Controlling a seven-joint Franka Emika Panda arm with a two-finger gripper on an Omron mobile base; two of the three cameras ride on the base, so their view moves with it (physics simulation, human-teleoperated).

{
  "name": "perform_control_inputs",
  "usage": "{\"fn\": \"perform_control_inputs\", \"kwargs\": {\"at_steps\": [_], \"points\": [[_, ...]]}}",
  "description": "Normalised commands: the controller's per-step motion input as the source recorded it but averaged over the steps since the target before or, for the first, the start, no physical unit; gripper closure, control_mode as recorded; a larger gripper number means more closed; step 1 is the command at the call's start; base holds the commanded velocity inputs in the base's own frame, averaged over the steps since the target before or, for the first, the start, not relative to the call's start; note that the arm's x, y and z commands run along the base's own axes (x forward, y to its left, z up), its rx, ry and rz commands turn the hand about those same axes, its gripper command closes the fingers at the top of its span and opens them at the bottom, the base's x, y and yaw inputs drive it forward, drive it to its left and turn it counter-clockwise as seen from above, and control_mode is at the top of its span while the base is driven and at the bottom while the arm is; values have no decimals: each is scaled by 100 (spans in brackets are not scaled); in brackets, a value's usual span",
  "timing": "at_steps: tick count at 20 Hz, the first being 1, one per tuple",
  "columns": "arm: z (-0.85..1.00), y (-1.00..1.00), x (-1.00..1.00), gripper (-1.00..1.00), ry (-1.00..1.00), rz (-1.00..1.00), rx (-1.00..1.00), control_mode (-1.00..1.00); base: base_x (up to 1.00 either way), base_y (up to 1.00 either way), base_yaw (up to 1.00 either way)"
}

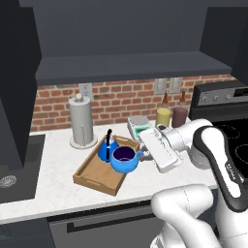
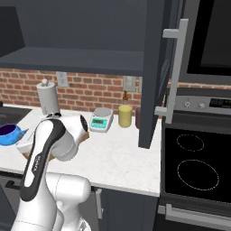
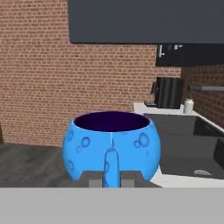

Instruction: Pick the kettle from the counter and place it on the tray. Then pick the mug from the cabinet and place it on the tray. Then close the cabinet doors.

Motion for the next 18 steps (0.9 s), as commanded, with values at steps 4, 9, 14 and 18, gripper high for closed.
{"fn": "perform_control_inputs", "kwargs": {"at_steps": [4,9,14,18], "points": [[-30,0,1,100,13,-4,0,-100,0,0,0],[-27,0,1,100,9,-7,0,-100,0,0,0],[-21,0,6,100,8,-10,-1,-100,0,0,0],[-24,0,11,100,4,-12,-4,-100,0,0,0]]}}
